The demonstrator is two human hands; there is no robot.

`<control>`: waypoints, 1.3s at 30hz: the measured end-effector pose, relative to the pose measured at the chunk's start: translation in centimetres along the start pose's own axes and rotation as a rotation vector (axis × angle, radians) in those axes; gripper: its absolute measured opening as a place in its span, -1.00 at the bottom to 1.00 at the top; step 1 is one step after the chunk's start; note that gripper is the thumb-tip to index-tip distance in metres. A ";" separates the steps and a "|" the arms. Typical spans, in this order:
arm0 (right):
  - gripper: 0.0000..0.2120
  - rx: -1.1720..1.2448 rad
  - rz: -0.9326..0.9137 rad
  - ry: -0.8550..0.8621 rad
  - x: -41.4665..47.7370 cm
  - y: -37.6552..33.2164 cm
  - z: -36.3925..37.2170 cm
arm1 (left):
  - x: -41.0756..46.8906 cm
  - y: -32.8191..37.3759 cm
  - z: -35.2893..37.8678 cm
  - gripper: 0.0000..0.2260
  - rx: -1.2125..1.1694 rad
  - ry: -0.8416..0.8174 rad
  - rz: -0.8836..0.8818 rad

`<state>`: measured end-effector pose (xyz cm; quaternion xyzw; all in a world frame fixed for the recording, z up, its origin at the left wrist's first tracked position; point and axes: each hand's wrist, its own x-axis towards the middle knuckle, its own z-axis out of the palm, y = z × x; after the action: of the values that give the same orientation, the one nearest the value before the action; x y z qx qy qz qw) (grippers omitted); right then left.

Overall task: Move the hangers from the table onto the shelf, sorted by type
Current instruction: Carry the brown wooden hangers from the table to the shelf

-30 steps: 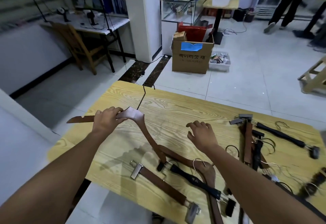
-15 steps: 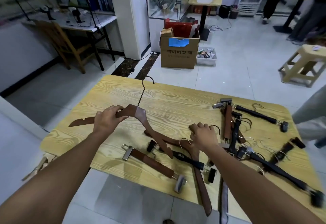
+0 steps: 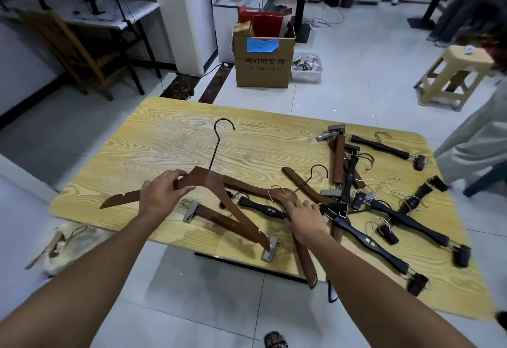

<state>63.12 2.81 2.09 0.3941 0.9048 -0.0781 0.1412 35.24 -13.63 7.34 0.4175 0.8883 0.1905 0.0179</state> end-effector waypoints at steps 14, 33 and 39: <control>-0.56 -0.049 -0.072 -0.064 4.2 -0.5 2.7 | 0.8 0.7 1.1 -0.63 -0.014 0.035 -0.095; -0.78 0.183 -0.112 0.156 15.5 0.7 -4.5 | 3.7 2.1 1.3 -0.65 -0.075 0.110 -0.200; -0.56 0.188 -0.150 0.083 18.6 -0.9 -2.7 | 4.2 1.5 2.7 -0.64 -0.052 0.090 -0.219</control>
<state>49.85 15.81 -1.20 0.3396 0.9255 -0.1567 0.0600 34.14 -8.78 5.87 0.3083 0.9233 0.2289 0.0095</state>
